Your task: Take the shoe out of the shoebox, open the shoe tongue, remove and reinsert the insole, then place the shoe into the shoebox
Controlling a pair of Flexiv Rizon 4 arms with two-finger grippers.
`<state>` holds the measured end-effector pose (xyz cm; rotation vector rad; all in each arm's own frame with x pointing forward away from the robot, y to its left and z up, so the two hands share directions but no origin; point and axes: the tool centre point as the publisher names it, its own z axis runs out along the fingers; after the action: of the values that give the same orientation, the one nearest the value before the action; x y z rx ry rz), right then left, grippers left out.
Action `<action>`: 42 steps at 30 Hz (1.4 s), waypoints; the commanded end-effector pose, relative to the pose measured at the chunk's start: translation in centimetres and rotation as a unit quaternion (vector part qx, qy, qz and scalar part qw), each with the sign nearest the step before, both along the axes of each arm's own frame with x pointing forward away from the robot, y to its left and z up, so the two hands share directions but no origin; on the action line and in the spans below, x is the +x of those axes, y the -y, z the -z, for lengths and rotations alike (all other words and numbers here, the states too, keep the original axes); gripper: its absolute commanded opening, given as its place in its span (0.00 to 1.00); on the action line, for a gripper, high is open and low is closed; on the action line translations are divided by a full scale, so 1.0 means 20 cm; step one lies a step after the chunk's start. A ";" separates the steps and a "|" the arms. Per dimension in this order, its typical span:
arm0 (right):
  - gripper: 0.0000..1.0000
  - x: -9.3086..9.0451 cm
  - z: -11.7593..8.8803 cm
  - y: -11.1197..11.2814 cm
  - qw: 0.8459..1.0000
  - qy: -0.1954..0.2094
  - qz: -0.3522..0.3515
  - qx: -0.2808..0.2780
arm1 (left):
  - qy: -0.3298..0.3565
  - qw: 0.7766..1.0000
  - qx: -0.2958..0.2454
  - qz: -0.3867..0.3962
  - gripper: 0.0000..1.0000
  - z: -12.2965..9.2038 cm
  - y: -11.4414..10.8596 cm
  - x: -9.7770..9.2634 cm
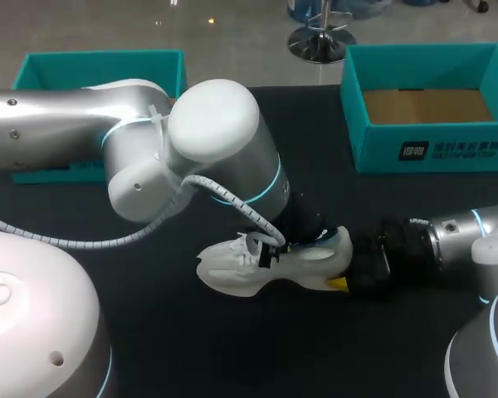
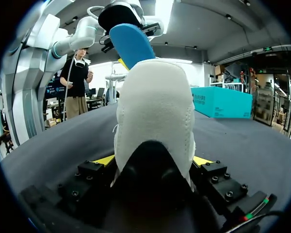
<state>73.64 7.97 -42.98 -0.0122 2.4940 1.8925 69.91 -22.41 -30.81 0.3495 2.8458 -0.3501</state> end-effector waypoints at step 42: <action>0.00 0.00 0.01 -0.01 1.000 0.000 0.000 -0.001 | 0.003 1.000 -0.004 -0.026 0.07 0.08 0.32 0.03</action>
<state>73.65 7.98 -42.98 -0.0118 2.4944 1.8922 70.36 -28.11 -31.86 0.2791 2.8379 -0.3610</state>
